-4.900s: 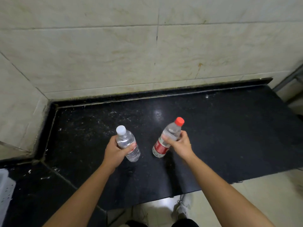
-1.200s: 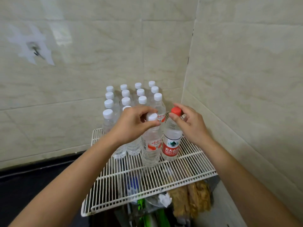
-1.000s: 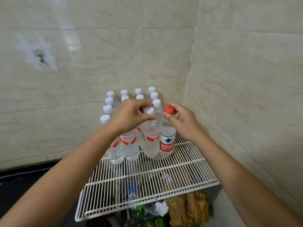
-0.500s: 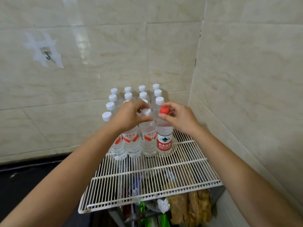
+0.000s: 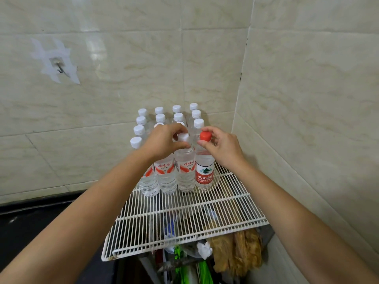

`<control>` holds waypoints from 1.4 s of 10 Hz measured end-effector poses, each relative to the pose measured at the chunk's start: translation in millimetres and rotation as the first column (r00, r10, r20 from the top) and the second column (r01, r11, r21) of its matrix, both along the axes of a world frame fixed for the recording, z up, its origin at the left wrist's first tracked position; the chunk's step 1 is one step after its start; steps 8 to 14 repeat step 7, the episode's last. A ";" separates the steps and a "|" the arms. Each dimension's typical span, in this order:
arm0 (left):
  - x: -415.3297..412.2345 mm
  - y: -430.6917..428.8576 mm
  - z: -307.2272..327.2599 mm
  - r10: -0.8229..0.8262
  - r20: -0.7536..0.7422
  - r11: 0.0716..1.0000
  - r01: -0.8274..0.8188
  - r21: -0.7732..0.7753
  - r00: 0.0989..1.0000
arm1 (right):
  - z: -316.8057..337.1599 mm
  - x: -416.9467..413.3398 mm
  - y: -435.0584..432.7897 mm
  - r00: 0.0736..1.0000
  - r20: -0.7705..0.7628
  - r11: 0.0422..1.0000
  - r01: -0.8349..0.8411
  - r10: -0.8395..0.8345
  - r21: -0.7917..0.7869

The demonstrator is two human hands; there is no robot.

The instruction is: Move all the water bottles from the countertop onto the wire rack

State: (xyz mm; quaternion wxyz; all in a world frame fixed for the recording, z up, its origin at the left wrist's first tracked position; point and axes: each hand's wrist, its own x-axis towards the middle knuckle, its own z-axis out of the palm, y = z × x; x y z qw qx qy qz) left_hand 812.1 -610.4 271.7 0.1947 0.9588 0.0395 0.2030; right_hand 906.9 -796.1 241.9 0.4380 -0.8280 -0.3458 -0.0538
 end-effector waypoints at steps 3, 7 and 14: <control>-3.3 -2.6 0.1 0.038 -0.052 0.999 -0.037 0.029 0.998 | 3.6 -3.6 0.4 0.999 0.033 0.999 0.021 -0.020 -0.032; -76.6 -42.9 -64.0 0.134 0.350 0.970 -0.195 0.145 0.927 | -4.3 -17.2 -24.4 0.989 0.145 0.994 0.048 -0.034 -0.097; -76.6 -42.9 -64.0 0.134 0.350 0.970 -0.195 0.145 0.927 | -4.3 -17.2 -24.4 0.989 0.145 0.994 0.048 -0.034 -0.097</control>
